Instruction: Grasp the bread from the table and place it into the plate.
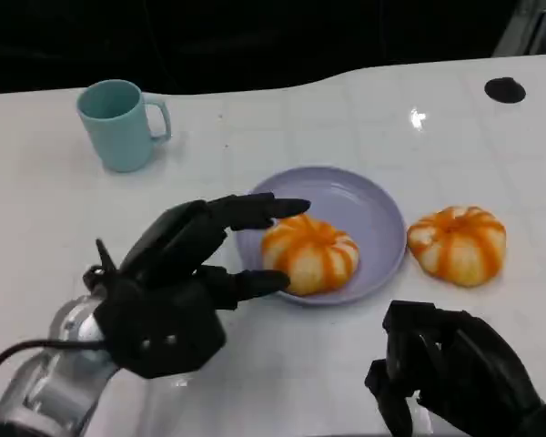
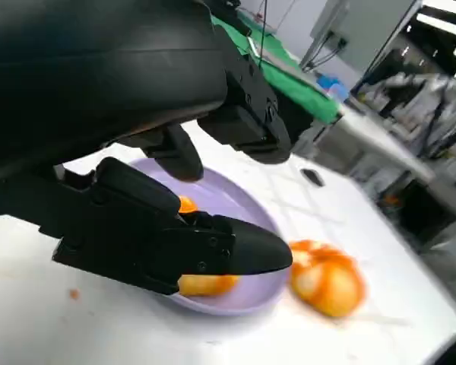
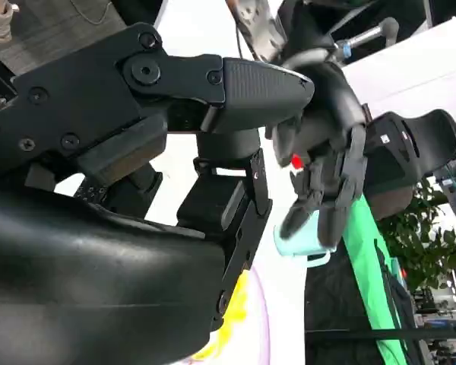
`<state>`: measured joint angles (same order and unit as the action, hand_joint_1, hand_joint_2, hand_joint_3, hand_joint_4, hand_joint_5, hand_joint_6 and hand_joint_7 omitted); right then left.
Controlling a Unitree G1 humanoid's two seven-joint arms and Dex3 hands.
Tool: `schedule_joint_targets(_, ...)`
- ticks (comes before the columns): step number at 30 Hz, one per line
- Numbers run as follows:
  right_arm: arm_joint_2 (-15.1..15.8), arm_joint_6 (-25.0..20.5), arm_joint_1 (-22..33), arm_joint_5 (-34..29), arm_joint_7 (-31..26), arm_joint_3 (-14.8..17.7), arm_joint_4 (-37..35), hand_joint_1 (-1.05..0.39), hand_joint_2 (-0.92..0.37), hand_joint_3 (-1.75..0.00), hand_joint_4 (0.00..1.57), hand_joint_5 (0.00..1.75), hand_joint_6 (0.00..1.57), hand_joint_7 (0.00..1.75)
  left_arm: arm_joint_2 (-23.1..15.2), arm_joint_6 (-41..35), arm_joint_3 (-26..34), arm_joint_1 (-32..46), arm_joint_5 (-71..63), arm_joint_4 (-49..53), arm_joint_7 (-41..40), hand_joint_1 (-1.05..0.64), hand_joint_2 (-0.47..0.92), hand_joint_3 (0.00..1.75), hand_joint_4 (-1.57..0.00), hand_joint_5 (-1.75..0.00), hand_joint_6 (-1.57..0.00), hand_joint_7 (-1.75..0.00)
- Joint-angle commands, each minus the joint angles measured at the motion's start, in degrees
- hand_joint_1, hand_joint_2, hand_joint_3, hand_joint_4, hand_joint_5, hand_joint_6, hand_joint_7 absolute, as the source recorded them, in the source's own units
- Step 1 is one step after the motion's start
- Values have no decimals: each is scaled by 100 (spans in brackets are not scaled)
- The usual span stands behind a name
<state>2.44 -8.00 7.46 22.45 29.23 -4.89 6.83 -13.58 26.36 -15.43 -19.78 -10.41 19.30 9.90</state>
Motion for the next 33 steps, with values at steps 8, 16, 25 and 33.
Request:
schedule_joint_targets(8,36,56,28,6,15,20,36,-94,-74,-69,120,166,103,152,80,-695,514,1477,1866,-1774,1064,-62,92,35,-66,-174,-54,-149)
schedule_joint_targets(16,23,119,-53,-51,3,21,-56,-93,-76,-68,121,165,103,150,395,-1411,751,2438,2851,-2617,1226,-62,92,38,-79,-175,-59,-174)
schedule_joint_targets(25,47,136,-116,-24,41,55,-122,-94,-76,-67,121,165,104,150,770,-2244,916,3203,3987,-2885,1571,-58,92,42,-88,-175,-60,-175)
schedule_joint_targets(33,87,117,-173,23,97,126,-204,-94,-76,-65,121,165,103,149,824,-2507,1043,3282,4040,-2705,1790,-59,92,41,-89,-175,-62,-175)
